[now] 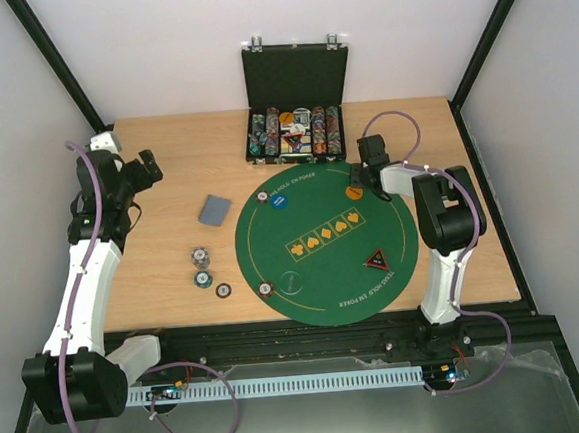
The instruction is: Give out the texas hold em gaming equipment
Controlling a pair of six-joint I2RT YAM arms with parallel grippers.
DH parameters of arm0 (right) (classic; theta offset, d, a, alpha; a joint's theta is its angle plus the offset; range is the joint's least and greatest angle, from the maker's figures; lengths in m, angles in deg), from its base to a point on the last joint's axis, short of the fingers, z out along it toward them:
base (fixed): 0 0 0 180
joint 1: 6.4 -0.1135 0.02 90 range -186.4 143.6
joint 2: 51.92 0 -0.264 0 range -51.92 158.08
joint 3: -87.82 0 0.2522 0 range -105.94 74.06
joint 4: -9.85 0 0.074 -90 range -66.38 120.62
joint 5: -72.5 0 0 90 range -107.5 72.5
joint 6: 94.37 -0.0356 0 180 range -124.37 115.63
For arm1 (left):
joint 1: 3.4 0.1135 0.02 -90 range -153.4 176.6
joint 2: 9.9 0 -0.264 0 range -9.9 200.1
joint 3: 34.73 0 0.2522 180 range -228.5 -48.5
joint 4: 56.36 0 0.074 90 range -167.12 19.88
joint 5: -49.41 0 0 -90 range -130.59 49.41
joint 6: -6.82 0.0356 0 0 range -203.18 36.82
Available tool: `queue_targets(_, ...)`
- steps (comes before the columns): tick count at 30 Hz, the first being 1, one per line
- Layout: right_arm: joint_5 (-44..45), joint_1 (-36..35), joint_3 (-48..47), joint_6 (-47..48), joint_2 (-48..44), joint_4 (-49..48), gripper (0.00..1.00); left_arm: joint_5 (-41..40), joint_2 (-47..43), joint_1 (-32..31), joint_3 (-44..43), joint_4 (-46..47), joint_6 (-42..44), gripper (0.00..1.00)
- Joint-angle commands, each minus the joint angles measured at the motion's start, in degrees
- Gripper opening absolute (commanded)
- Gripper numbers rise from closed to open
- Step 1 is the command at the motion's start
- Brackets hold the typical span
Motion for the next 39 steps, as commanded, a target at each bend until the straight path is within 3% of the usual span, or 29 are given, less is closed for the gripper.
queue_targets(1, 0.7, 0.3, -2.6, 0.4, 1.3, 1.6, 0.41, 0.1, 0.3, 0.2, -0.1, 0.5, 0.3, 0.99)
queue_targets(7, 0.9, 0.4, -2.9, 0.3, 1.1, 1.9, 0.61, -0.2, 0.2, 0.2, -0.1, 0.5, 0.4, 0.99)
queue_targets(12, 0.0, 0.4, -3.9, 0.7, -1.0, 3.4, 0.7, -0.4, 0.1, 0.2, -0.1, 0.5, 0.3, 1.0)
queue_targets(16, -2.9, 0.3, -2.4, 0.4, -6.3, 3.0, 0.74, -0.5, 0.0, 0.2, -0.1, 0.5, 0.3, 0.99)
queue_targets(20, -11.5, -1.4, 3.6, -3.5, -14.7, -1.3, 0.83, -0.9, -0.2, 0.2, -0.1, 0.4, 0.5, 1.0)
queue_targets(23, -12.0, -7.8, 8.0, -6.2, -19.9, -2.6, 0.85, -1.7, -0.4, 0.2, -0.1, 0.5, 0.8, 1.0)
queue_targets(30, 0.3, -32.3, 9.3, -18.1, -21.1, 0.7, 0.87, -2.2, -0.2, 0.2, -0.1, 0.3, 0.9, 0.99)
queue_targets(34, 7.0, -46.5, 5.2, -23.9, -17.6, 2.6, 0.92, -2.2, -0.4, 0.2, -0.1, 0.4, 1.0, 1.0)
queue_targets(39, 11.7, -57.0, -4.0, -24.7, -9.7, 7.4, 0.93, -2.2, -0.6, 0.2, 0.0, 0.5, 0.9, 0.99)
